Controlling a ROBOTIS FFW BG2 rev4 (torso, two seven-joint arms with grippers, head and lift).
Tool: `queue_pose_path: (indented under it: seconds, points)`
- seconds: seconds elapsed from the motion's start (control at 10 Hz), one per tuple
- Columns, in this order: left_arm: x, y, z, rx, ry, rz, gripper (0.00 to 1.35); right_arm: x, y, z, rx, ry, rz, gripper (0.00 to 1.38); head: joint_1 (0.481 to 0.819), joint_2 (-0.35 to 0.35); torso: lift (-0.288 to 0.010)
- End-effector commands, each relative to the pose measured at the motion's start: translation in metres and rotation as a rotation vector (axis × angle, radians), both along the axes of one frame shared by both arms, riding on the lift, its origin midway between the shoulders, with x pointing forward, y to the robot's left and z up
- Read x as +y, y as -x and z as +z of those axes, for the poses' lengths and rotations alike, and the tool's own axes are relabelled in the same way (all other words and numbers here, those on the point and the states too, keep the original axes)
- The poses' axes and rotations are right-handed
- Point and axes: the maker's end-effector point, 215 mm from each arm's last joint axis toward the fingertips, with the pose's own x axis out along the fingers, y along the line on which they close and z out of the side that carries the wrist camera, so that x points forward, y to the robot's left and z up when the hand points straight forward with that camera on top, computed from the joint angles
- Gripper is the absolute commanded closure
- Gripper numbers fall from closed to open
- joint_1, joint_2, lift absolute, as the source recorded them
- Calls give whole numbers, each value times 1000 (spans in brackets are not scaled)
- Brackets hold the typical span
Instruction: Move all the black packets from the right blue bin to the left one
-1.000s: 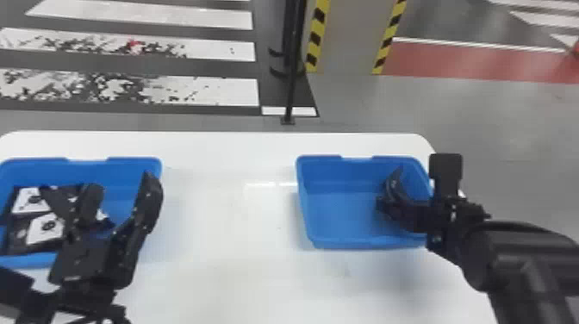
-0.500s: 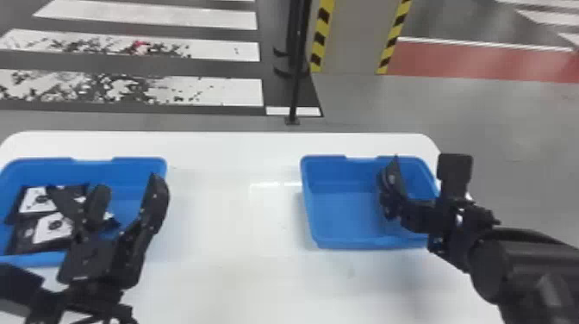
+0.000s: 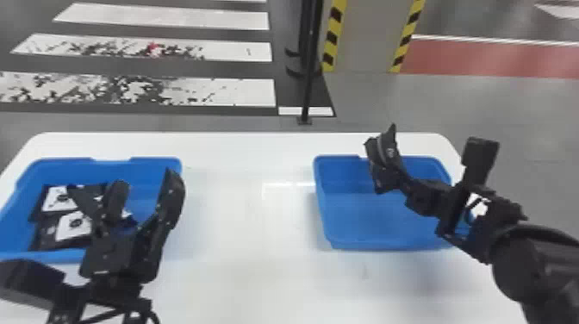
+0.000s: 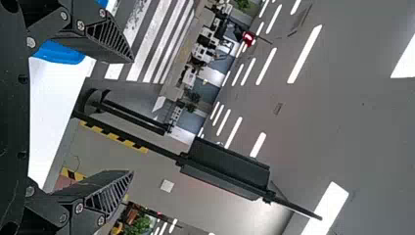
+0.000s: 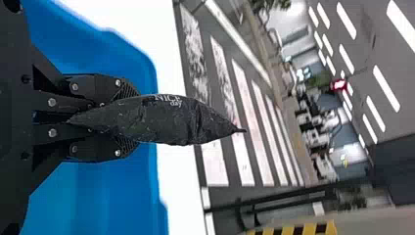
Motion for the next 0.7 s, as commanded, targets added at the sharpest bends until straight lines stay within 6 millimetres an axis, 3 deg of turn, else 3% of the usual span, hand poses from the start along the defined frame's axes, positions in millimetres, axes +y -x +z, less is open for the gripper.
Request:
queue_pose_path:
  seconds: [0.0, 0.1, 0.3, 0.4, 0.6]
  points:
    - [-3, 0, 7, -16, 41, -4, 260, 67, 4, 26, -32, -86, 167, 1179, 695, -54, -168]
    - [-14, 0, 12, -11, 124, -39, 260, 125, 12, 43, -36, -171, 325, 1179, 695, 1, -168]
    - [-27, 0, 34, -33, 225, -89, 262, 199, 36, 68, -28, -286, 555, 1179, 695, 87, -168]
    - [-37, 1, 42, -35, 271, -122, 262, 222, 51, 72, -5, -364, 632, 1179, 695, 126, -168]
    - [-48, -2, 37, -11, 274, -153, 262, 263, 81, 79, 70, -542, 772, 1179, 695, 166, -168]
